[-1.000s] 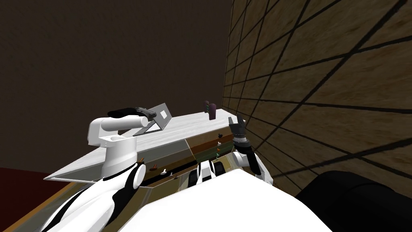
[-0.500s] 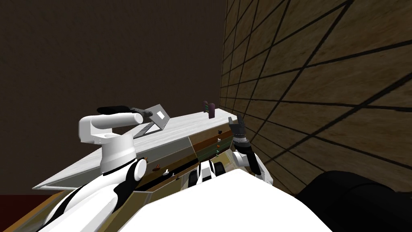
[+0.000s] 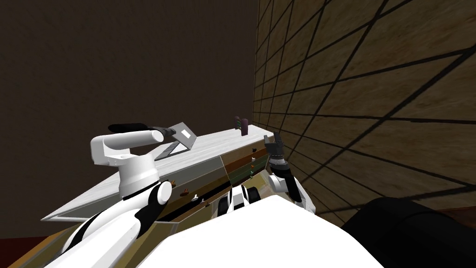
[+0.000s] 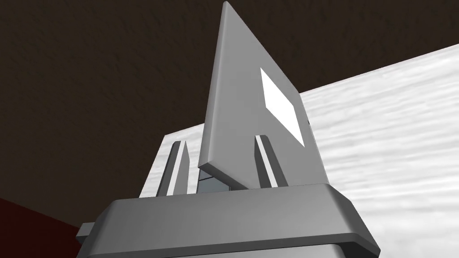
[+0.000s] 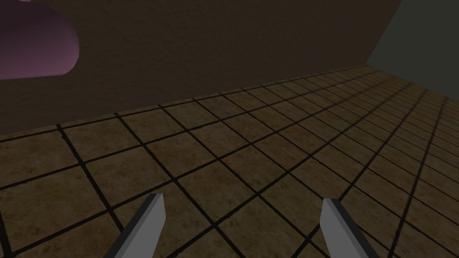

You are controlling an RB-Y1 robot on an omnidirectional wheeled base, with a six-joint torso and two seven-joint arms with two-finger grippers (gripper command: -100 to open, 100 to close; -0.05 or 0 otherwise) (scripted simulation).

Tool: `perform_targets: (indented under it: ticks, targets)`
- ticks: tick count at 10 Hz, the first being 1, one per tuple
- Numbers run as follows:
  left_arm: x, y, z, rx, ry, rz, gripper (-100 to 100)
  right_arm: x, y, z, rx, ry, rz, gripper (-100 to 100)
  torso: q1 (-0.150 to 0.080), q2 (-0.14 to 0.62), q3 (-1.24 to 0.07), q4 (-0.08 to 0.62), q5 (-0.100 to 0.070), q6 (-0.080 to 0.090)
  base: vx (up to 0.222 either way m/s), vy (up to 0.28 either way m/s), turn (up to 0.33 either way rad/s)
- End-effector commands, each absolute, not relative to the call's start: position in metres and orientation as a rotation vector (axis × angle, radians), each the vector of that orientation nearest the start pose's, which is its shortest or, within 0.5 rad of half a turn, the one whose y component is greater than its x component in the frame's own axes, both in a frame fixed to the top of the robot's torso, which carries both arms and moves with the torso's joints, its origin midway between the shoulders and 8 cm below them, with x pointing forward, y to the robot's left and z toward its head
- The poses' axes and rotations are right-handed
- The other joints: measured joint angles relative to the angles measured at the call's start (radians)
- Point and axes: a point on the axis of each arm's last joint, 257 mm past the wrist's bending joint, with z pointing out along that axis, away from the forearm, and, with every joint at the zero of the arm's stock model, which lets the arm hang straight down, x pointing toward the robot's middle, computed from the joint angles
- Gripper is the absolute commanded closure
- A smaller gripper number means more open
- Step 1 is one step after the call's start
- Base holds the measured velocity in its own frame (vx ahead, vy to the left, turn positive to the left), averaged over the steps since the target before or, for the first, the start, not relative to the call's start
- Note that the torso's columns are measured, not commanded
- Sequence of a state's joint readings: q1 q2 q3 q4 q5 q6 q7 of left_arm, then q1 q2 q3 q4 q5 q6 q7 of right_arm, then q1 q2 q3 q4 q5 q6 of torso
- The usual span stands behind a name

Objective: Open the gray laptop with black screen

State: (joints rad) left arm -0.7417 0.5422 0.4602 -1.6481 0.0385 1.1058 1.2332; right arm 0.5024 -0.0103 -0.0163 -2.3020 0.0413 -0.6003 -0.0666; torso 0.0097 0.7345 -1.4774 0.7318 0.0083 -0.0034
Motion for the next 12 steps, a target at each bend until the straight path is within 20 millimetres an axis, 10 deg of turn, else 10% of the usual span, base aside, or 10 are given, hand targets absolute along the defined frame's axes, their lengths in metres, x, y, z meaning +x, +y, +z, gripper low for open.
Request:
perform_targets:
  ticks: [1,5,6,12]
  targets:
    - [0.596,0.514,0.068,-2.099,-0.103,-1.605,100,0.321,-0.273,0.051,0.546,0.549,1.351,0,0.0,-0.001,0.0,-0.001,0.001,0.0,-0.04,0.082,-0.016]
    - [0.599,0.518,0.041,-2.201,-0.27,-1.653,100,0.321,-0.273,0.051,0.546,0.549,1.351,0,-0.003,-0.005,-0.004,-0.005,0.0,0.003,-0.037,0.092,-0.027]
    - [0.597,0.521,0.064,-2.146,-0.243,-1.682,100,0.321,-0.272,0.051,0.546,0.549,1.351,0,-0.002,-0.006,-0.004,-0.006,0.001,0.003,-0.028,0.04,-0.005]
    - [0.612,0.515,-0.008,-2.331,-0.528,-1.773,100,0.321,-0.272,0.051,0.546,0.549,1.351,0,-0.006,-0.011,-0.008,-0.006,-0.002,0.009,-0.029,0.066,0.008]
